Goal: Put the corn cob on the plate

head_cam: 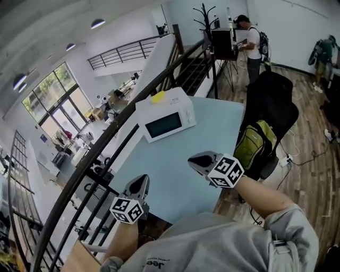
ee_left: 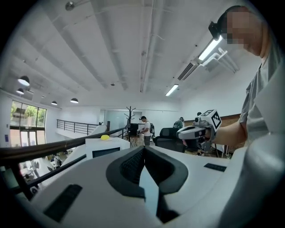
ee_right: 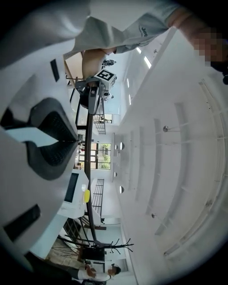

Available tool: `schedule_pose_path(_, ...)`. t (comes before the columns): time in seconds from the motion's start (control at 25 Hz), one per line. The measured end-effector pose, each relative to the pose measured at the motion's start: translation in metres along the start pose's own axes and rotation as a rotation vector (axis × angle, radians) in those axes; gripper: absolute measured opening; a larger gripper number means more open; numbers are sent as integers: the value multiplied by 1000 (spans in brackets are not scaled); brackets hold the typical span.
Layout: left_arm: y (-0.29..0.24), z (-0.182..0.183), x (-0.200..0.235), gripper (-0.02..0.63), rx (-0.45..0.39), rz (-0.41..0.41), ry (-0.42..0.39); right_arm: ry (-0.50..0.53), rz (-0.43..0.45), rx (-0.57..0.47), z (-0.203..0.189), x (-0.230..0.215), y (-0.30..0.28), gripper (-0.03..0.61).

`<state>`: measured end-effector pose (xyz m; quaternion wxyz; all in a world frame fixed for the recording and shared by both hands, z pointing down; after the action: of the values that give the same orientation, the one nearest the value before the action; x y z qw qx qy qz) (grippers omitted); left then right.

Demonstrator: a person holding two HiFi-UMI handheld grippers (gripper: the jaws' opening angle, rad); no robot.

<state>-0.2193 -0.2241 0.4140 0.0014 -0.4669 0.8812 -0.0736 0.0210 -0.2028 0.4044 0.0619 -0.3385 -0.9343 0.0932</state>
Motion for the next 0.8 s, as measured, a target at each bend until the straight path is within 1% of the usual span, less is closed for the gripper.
schedule_pose_path(0.16, 9, -29, -1, 18, 5, -31, 65, -31, -11, 32, -20, 26, 6, 17)
schedule_pose_path(0.24, 11, -38, -4, 18, 4, -45, 72, -64, -16, 42, -28, 32, 8, 17)
schedule_pose_path(0.4, 20, -47, -9, 18, 9, -59, 78, -173, -20, 33, -36, 40, 9, 17)
schedule_pose_path(0.6, 34, -63, -25, 18, 29, -31, 95, -235, -4, 49, -57, 45, 16, 17)
schedule_pose_path(0.8, 52, -76, -32, 18, 28, 19, 130, -251, 0, 61, -69, 46, 20, 17)
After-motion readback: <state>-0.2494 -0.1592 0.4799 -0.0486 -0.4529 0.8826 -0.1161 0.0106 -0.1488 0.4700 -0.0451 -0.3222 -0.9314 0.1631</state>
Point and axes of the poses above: the fingertips, and each gripper's own axes: y backward along the fingers, x to its left, z out of its top, the point moved 5 cm from there along y, backward along the fingers, and after that the axes turned 5 degrees about -z, right-handed, at the moved point
